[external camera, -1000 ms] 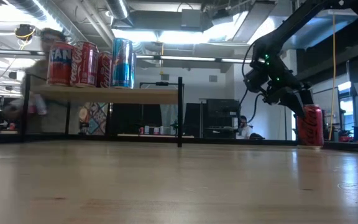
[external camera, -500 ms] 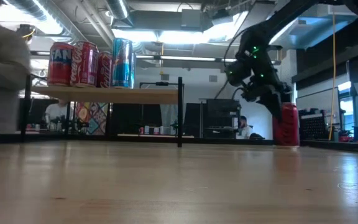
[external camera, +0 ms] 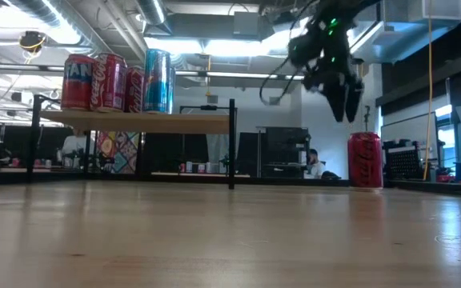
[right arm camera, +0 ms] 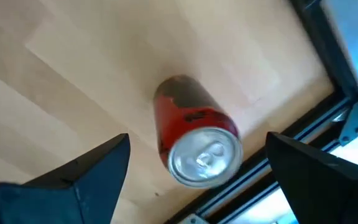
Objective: Place canned beverage on shelf
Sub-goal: Put the top red-black soda can on the shelf
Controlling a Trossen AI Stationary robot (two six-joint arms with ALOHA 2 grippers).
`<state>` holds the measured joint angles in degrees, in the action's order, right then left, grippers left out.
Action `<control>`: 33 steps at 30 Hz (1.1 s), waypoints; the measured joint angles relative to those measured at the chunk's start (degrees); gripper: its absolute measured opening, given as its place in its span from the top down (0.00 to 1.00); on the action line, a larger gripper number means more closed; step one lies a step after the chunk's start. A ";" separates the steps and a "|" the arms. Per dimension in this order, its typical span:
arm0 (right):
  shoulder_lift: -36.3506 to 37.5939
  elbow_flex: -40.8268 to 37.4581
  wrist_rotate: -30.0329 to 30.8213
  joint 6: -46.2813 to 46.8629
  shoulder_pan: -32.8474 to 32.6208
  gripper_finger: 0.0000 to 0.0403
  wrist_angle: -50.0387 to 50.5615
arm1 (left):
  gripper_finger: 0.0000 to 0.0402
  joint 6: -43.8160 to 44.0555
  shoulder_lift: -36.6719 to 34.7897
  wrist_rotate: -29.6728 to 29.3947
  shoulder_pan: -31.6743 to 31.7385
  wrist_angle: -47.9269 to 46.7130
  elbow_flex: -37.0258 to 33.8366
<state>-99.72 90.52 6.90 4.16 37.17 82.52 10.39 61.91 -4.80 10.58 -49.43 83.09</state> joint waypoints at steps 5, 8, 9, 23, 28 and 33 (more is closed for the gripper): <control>8.06 -3.40 -0.05 1.51 2.63 0.10 -3.16 | 0.30 0.02 0.00 0.00 -0.01 0.00 0.00; 10.80 -6.42 -0.07 4.29 4.40 0.10 -5.35 | 0.30 0.00 0.00 0.00 0.01 0.00 0.00; 11.45 -7.56 -0.30 5.04 4.97 0.10 -6.17 | 0.30 0.00 0.00 0.00 0.00 0.00 0.00; 12.52 -18.90 -5.40 9.33 6.36 0.10 -12.79 | 0.30 -0.44 0.00 -0.02 0.00 0.00 0.00; 12.52 -21.87 -5.23 9.40 6.36 0.10 -15.38 | 0.30 -0.48 0.00 -0.17 0.00 0.00 0.00; 12.52 -25.20 -5.53 9.02 6.34 0.10 -18.88 | 0.30 -0.48 0.00 -0.17 0.00 0.00 0.00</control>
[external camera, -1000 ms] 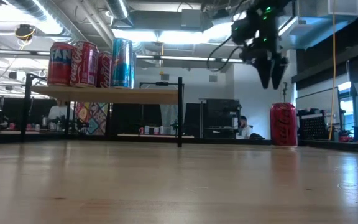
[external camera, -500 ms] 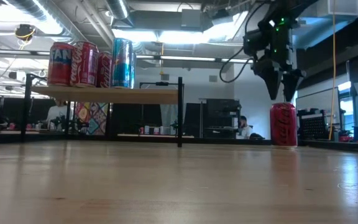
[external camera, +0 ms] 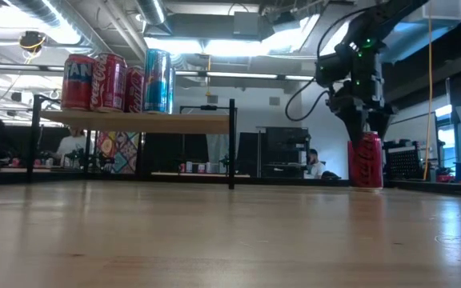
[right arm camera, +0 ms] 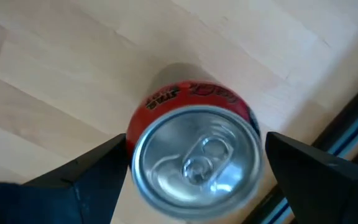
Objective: Place canned beverage on shelf
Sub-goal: Put the top red-black soda can on the shelf
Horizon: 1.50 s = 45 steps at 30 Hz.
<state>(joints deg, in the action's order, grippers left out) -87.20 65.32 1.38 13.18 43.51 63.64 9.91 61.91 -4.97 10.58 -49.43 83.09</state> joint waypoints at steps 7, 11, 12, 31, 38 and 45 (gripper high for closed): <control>-0.41 -2.55 1.72 -1.30 -0.11 0.21 -0.54 | 0.30 -0.02 0.00 -0.02 0.01 0.00 0.00; -0.49 -0.70 2.50 -3.23 -0.07 0.36 0.88 | 0.30 -0.02 0.00 -0.50 -0.01 0.00 0.00; -0.50 0.47 2.53 -3.78 -0.32 0.36 1.88 | 0.30 -0.02 -0.04 -0.70 -0.01 0.00 0.00; -10.82 47.48 0.97 -4.41 -18.31 0.36 9.14 | 0.30 -0.06 -2.49 -8.37 0.01 -1.41 0.00; -15.00 58.38 -3.44 -7.68 -25.37 0.36 2.94 | 0.30 -3.33 0.68 -14.54 0.24 0.14 0.00; -16.71 58.77 -6.96 -10.19 -29.97 0.36 -3.78 | 0.36 -5.60 6.00 -8.24 5.06 4.70 0.00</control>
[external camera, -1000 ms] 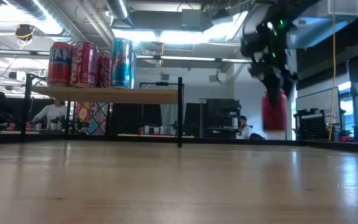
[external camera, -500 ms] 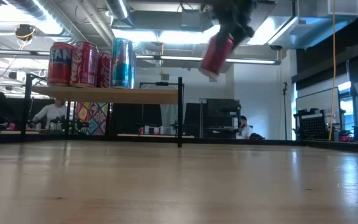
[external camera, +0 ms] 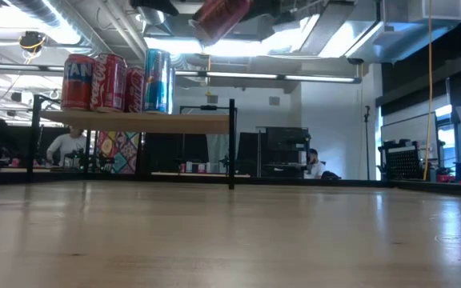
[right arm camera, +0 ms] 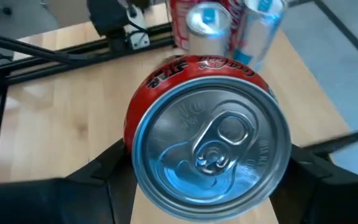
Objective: Place canned beverage on shelf
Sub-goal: Put the top red-black soda can on the shelf
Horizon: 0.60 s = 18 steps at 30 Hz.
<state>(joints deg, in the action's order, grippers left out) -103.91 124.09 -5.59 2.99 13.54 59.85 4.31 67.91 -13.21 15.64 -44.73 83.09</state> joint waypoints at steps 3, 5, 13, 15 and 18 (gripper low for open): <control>-0.45 -0.02 0.03 -0.41 -1.22 0.36 -0.40 | 0.41 -0.27 1.43 4.43 1.52 0.40 0.00; -0.46 -0.02 0.03 -0.59 -2.03 0.36 -1.34 | 0.45 -0.28 2.20 6.23 2.01 0.37 0.00; -0.41 -0.09 0.23 -2.00 -3.02 0.37 -6.06 | 0.57 -1.98 4.25 10.97 2.05 0.09 0.02; -0.72 -0.06 0.03 -2.00 -3.03 0.37 -8.02 | 0.59 -2.12 4.64 11.31 1.64 -0.41 0.00; -0.90 -0.06 -0.02 -2.26 -3.06 0.42 -12.70 | 0.61 -2.11 5.21 11.94 1.46 -0.14 -0.04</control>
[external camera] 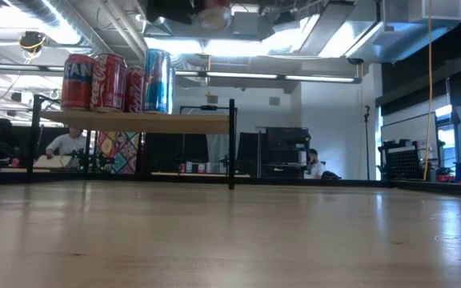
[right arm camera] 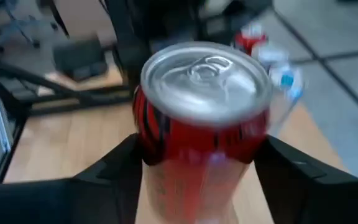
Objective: Place canned beverage on shelf
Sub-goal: Put the top red-black soda can on the shelf
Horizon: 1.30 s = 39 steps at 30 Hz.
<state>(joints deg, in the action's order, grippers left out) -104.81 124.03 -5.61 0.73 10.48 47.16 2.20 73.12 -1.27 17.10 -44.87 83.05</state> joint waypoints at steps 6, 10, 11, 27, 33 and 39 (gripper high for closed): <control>-0.59 0.09 1.76 -1.43 0.49 0.43 -0.62 | 0.62 0.08 -1.22 -2.11 -0.04 -2.55 0.38; -0.59 0.06 2.51 -2.63 1.91 0.43 -0.56 | 0.62 0.16 -4.93 -4.01 -0.06 -4.81 1.67; -0.67 0.06 3.02 -2.80 2.22 0.43 -0.55 | 0.62 0.17 -5.83 -4.41 -0.02 -5.14 1.68; -10.49 0.06 -2.65 -10.19 11.03 0.73 -7.46 | 0.62 4.09 -18.27 -6.99 -0.04 -5.93 1.66; -13.09 0.00 -1.00 -10.28 11.83 0.86 -5.13 | 0.62 5.35 -18.90 -6.98 -0.04 -6.03 1.66; -13.41 0.08 7.79 -10.69 12.82 0.81 -7.18 | 0.62 4.94 -18.19 -6.98 -0.04 -6.15 1.66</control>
<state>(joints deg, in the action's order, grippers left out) -118.22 124.11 2.18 -9.96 23.30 39.98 7.14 54.93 -8.25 17.06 -51.01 84.71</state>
